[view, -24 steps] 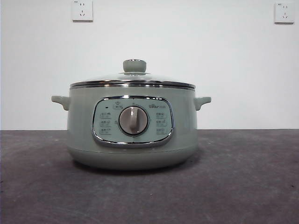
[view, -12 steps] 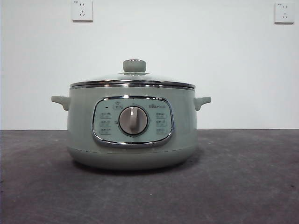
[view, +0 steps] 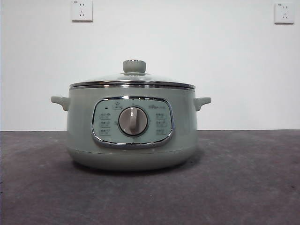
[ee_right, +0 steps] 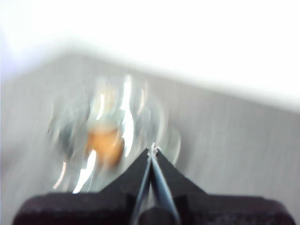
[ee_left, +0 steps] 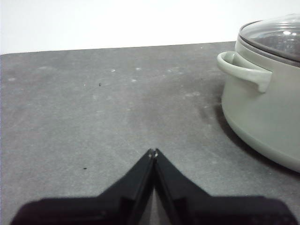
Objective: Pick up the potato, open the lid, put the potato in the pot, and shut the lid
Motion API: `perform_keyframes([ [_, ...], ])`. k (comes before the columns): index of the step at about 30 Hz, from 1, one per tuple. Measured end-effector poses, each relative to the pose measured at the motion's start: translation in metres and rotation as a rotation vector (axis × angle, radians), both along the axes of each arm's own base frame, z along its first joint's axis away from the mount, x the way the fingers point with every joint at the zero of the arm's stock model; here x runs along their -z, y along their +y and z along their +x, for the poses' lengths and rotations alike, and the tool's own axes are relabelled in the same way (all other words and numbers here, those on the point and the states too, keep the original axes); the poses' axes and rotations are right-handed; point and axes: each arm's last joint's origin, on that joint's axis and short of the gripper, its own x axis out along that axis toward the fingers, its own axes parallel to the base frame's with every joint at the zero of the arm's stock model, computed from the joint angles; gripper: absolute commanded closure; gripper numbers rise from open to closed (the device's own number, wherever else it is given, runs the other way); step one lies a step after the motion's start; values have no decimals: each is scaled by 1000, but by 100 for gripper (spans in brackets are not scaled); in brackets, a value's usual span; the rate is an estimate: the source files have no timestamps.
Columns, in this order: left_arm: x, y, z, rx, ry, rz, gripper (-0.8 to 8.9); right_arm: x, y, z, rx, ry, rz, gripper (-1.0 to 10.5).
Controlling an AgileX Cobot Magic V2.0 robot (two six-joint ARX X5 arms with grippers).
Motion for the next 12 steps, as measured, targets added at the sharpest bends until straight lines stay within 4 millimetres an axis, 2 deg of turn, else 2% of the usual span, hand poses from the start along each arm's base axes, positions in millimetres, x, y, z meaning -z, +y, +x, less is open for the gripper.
perform_keyframes([
  [3, 0, 0, 0, 0, 6, 1, 815, 39, -15, 0, 119, -196, 76, 945],
  [6, 1, 0, 0, 0, 9, 1, 815, 83, -26, -2, 220, -294, 101, 945],
  [9, 1, 0, 0, 0, 10, 1, 815, 128, -34, -3, 293, -248, 100, 945],
  [12, 1, 0, 0, 0, 10, 1, 815, 163, -40, -2, 365, -186, 98, 945],
])
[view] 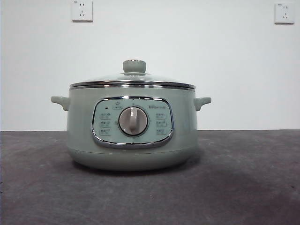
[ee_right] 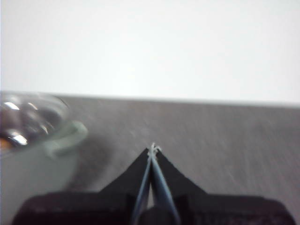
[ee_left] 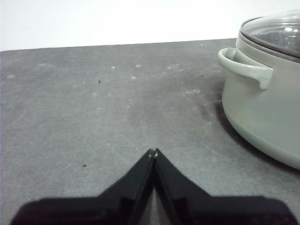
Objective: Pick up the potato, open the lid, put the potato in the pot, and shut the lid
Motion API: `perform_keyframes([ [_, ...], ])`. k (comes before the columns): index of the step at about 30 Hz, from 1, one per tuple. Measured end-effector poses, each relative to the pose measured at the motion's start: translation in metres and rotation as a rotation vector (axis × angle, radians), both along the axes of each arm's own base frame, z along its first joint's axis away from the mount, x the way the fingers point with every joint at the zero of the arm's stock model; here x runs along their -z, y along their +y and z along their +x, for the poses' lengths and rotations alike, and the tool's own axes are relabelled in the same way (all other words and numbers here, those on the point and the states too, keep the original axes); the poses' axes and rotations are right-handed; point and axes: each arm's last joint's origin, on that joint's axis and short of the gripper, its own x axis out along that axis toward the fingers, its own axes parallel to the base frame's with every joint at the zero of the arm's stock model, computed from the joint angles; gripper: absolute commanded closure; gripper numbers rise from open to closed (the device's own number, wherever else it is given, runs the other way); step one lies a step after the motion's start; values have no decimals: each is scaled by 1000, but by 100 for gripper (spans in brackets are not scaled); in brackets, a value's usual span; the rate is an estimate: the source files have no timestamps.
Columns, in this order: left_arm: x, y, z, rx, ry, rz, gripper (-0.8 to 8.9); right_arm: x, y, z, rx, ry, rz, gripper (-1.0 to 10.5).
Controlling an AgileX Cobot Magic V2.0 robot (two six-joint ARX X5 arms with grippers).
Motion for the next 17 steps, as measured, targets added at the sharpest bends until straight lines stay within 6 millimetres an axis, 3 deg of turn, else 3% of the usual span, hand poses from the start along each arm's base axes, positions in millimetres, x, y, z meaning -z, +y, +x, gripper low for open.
perform_keyframes([
  [11, 0, 0, 0, 0, 4, 0, 815, 52, -10, -4, 164, 187, 3, 945],
  [17, 1, 0, 0, 0, 7, 0, 815, 57, -12, -5, 231, 189, -4, 945],
])
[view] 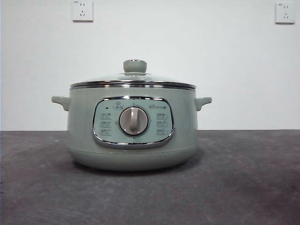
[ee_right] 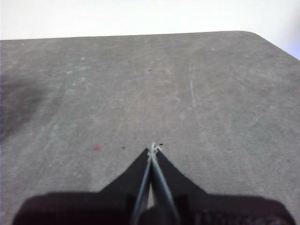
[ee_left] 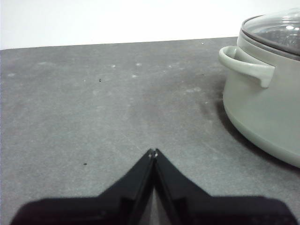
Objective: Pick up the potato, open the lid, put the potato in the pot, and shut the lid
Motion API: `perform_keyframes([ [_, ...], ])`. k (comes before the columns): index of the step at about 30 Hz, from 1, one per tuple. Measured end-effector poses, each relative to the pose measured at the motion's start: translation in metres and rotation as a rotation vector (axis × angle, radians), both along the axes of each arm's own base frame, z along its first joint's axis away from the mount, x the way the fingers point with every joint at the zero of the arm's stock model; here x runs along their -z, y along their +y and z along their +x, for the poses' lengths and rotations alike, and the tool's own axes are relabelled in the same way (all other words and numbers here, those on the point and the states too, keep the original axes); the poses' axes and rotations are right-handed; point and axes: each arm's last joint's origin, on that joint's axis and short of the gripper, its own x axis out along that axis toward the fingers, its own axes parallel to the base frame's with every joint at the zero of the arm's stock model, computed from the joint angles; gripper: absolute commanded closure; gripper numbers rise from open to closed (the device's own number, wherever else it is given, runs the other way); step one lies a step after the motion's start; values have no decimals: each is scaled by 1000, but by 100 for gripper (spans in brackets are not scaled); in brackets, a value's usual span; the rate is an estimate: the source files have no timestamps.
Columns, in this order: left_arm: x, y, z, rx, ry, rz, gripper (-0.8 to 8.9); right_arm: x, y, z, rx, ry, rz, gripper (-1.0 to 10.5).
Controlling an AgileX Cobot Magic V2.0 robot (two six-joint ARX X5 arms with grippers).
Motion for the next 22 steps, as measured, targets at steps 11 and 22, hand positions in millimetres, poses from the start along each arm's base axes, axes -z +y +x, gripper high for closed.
perform_keyframes([
  [11, 0, 0, 0, 0, 2, 1, 815, 0, 0, 0, 13, -7, -3, 945],
  [22, 0, 0, 0, 0, 2, 1, 815, 0, -1, 0, 16, -7, -4, 945],
])
